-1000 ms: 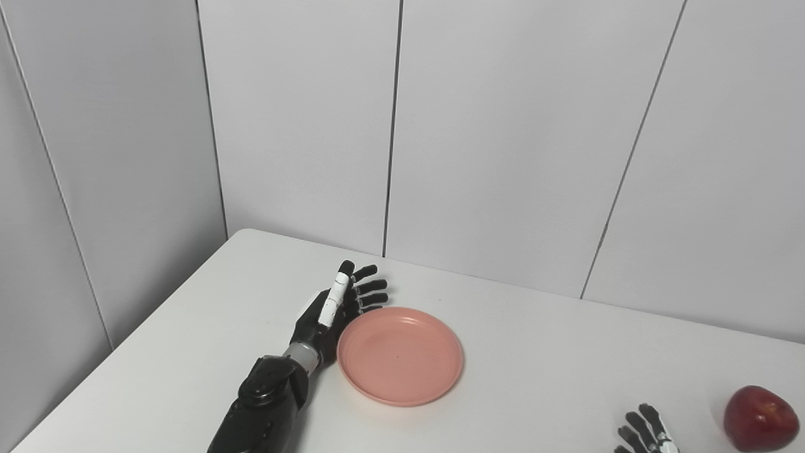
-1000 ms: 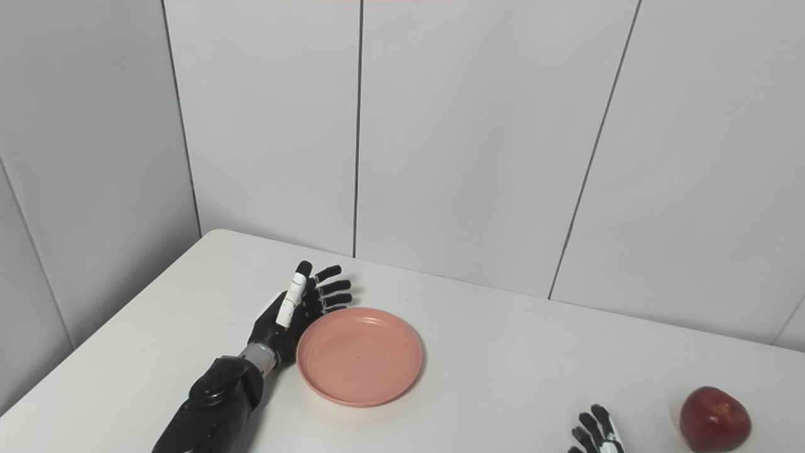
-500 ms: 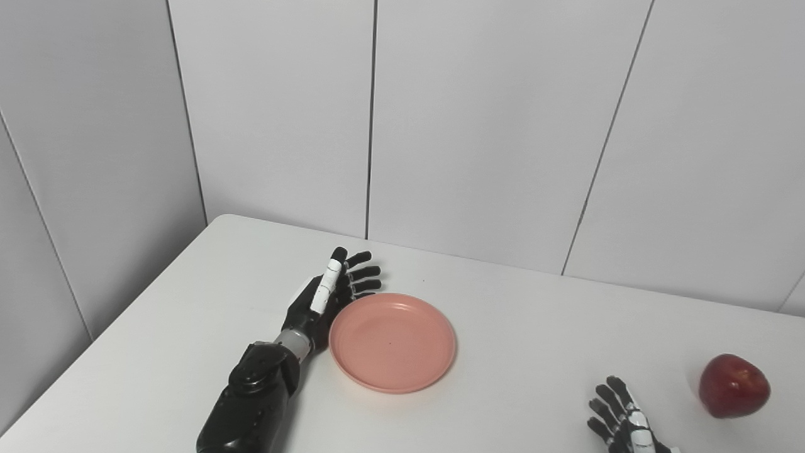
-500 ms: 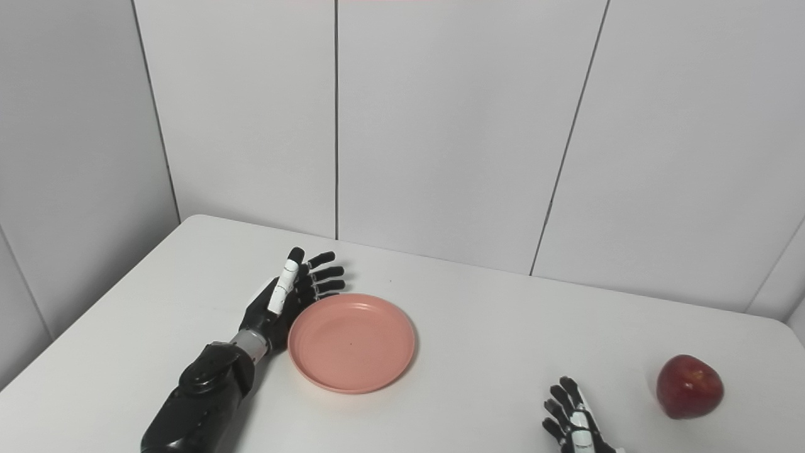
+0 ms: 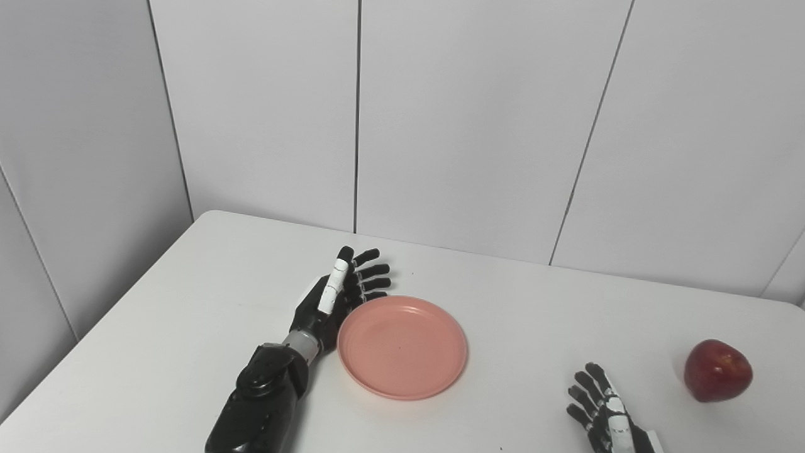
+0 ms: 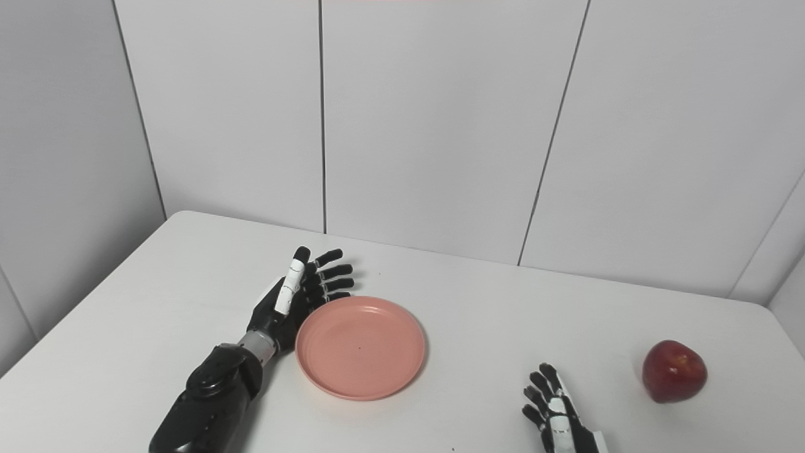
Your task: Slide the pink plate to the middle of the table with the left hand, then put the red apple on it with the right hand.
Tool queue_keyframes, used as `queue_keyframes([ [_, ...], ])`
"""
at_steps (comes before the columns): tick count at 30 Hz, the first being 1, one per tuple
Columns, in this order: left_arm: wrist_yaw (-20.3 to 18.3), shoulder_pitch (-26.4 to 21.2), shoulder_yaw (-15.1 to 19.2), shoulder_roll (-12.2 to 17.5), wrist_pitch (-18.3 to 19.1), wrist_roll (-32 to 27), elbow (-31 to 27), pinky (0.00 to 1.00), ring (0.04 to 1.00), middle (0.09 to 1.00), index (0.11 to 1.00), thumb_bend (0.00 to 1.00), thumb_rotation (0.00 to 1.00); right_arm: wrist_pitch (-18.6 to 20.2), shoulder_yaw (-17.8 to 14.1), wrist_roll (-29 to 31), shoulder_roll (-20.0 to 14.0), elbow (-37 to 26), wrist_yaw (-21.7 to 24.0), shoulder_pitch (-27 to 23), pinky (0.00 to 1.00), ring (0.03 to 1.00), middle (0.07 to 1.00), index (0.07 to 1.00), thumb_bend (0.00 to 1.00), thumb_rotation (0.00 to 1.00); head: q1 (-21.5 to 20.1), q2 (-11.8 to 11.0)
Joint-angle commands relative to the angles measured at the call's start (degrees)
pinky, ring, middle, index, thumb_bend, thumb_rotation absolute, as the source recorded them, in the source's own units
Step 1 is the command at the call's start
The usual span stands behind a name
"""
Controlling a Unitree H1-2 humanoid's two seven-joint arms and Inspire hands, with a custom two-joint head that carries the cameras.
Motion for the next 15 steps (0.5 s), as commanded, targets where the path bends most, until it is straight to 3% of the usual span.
queue_keyframes([
  [1,0.79,-0.18,-0.06,-0.79,1.88,-0.13,-1.11,0.71,0.753,0.777,0.822,0.91,0.90,1.87,1.57,0.02,1.11,-0.73,1.32,-0.47,0.87,0.903,0.920,0.938,0.89,1.00,0.04,0.08],
  [15,1.01,-0.46,-0.70,-2.59,2.73,0.39,-1.41,0.71,0.752,0.772,0.821,0.92,0.90,2.71,3.18,-1.61,2.64,-1.35,0.27,-0.76,0.89,0.910,0.926,0.944,0.89,1.00,-3.44,0.65],
])
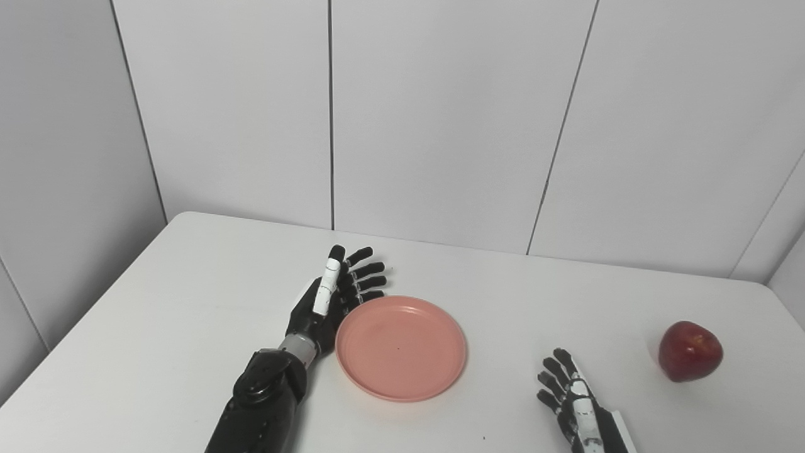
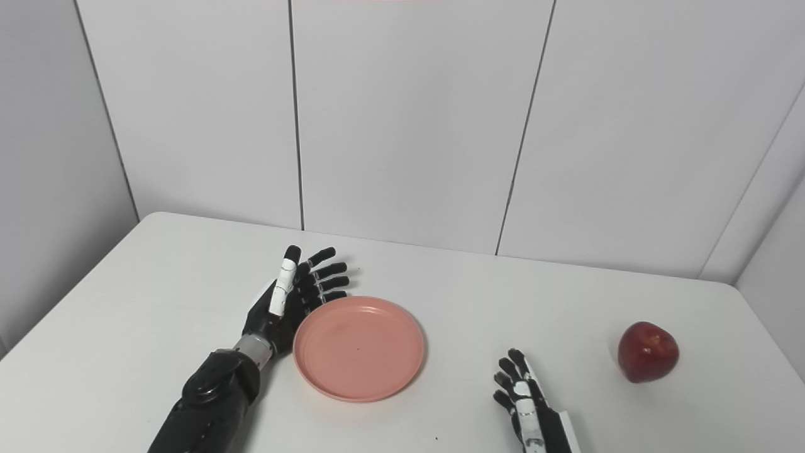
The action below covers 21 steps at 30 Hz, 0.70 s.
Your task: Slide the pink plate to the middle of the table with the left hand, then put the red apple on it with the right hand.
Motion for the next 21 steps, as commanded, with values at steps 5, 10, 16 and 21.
queue_keyframes([
  [5,0.17,-0.69,-0.65,-0.59,2.19,0.18,-0.38,0.70,0.753,0.774,0.818,0.91,0.90,1.48,2.03,-0.81,2.04,-0.49,0.67,-1.05,0.89,0.908,0.925,0.943,0.88,1.00,-2.05,0.32],
  [10,0.58,-0.28,-1.21,-1.32,3.46,0.44,-1.77,0.71,0.755,0.775,0.821,0.91,0.90,0.96,2.97,-2.34,2.35,0.20,-0.01,-1.48,0.88,0.902,0.923,0.945,0.88,1.00,-3.51,0.49],
  [16,1.47,0.06,-2.39,-2.22,4.87,1.33,-3.14,0.71,0.754,0.773,0.812,0.89,0.90,0.35,3.90,-3.69,2.83,0.44,-0.65,-1.74,0.86,0.901,0.925,0.946,0.87,1.00,-4.40,0.53],
  [21,2.15,0.10,-2.83,-2.88,6.05,1.93,-3.51,0.72,0.754,0.770,0.808,0.90,0.89,0.58,4.16,-3.34,3.19,0.51,-0.57,-2.02,0.86,0.907,0.928,0.953,0.86,1.00,-5.09,0.56],
])
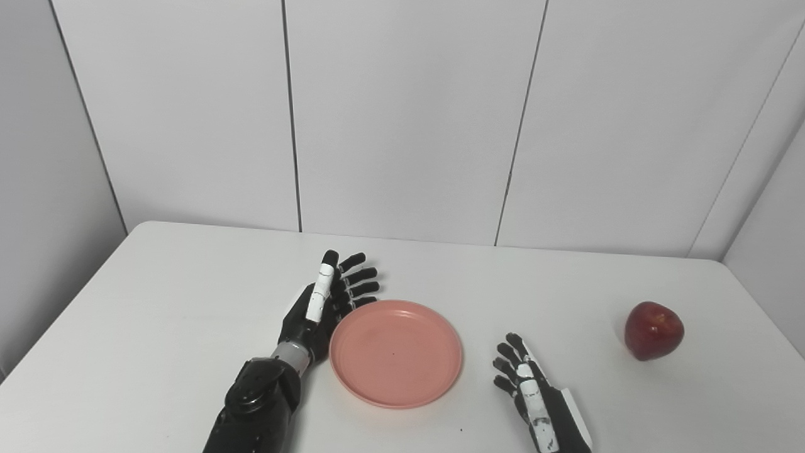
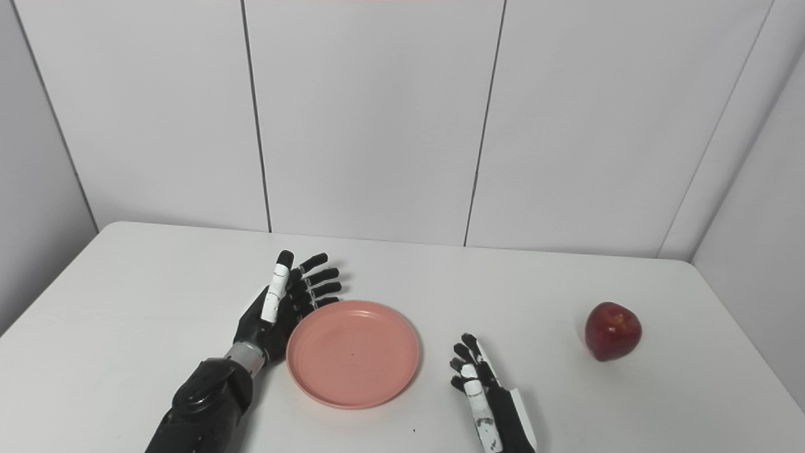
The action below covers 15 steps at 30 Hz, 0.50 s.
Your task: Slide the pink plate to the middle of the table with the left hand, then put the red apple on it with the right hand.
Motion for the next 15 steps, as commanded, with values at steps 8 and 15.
queue_keyframes([
  [8,2.31,-0.21,-0.48,-1.79,3.28,1.02,-1.33,0.74,0.767,0.778,0.811,0.92,0.88,0.50,1.71,-0.54,1.77,-0.27,1.06,-1.15,0.84,0.900,0.929,0.950,0.85,1.00,-0.22,0.21],
  [15,5.21,-0.17,-0.84,-3.34,3.17,2.97,-2.47,0.74,0.763,0.770,0.813,0.92,0.89,0.71,1.70,-0.84,2.30,-0.41,0.95,-1.29,0.85,0.899,0.923,0.946,0.85,1.00,-0.62,0.31],
])
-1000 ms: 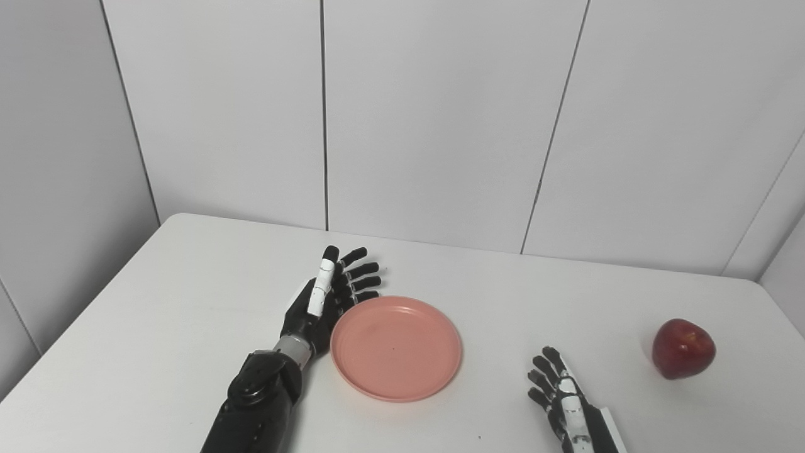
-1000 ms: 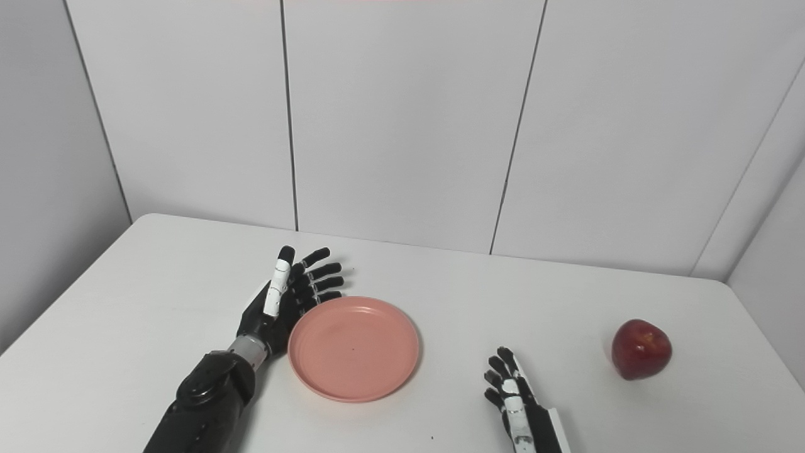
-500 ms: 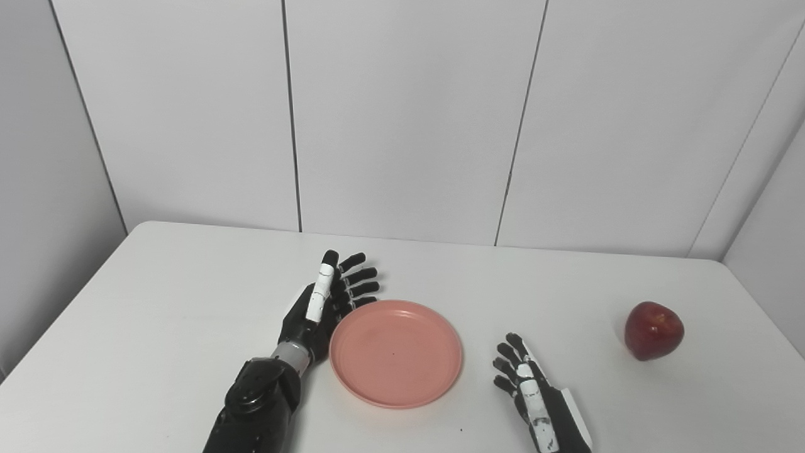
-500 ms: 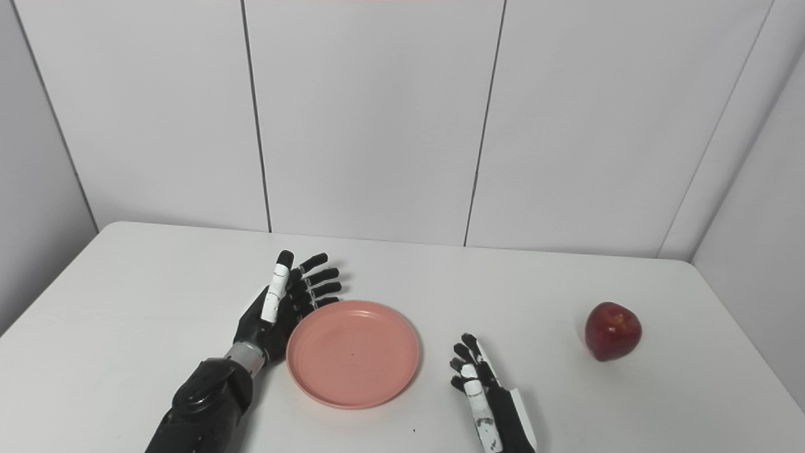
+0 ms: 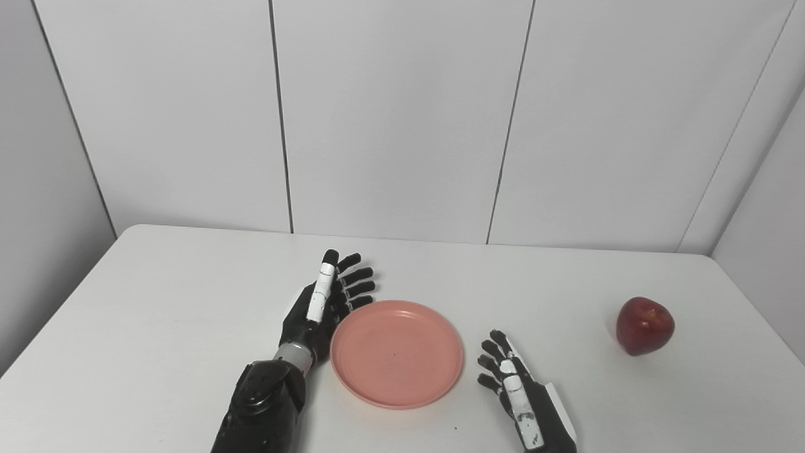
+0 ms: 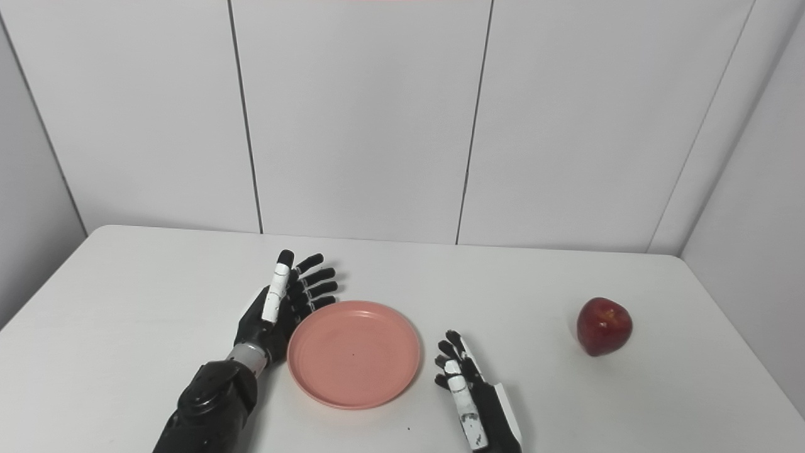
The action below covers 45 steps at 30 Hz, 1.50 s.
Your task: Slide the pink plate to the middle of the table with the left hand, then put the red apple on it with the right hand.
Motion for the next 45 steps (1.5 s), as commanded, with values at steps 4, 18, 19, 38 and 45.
queue_keyframes([
  [4,0.54,-0.46,-0.89,-0.65,1.20,0.89,-0.50,0.74,0.757,0.765,0.817,0.91,0.90,0.57,1.10,-0.45,1.77,-0.36,0.75,-1.03,0.85,0.893,0.921,0.943,0.86,1.00,-0.27,0.11],
  [18,0.49,-0.90,-0.95,-0.62,1.26,1.15,-0.07,0.73,0.760,0.765,0.813,0.91,0.90,0.42,1.45,-1.33,1.71,-0.36,0.74,-1.01,0.84,0.896,0.926,0.947,0.86,1.00,-0.48,0.21],
  [19,0.49,-0.92,-0.87,-0.61,1.29,1.12,0.01,0.73,0.758,0.762,0.812,0.91,0.89,0.30,1.43,-1.28,1.72,-0.32,0.80,-1.01,0.84,0.896,0.926,0.948,0.86,1.00,-0.48,0.21],
  [38,-0.45,-0.80,-0.03,-0.16,1.61,0.62,0.43,0.73,0.769,0.772,0.804,0.92,0.88,-9.68,0.27,-18.48,5.89,2.20,-15.00,-0.13,1.00,1.000,1.000,1.000,0.67,1.00,-0.98,0.32],
  [45,-0.56,-0.80,0.19,-0.06,1.83,0.71,0.31,0.73,0.762,0.766,0.803,0.92,0.88,-9.13,0.48,-20.35,6.28,2.51,-16.50,-0.45,1.00,1.000,1.000,1.000,0.63,1.00,-1.61,0.34],
])
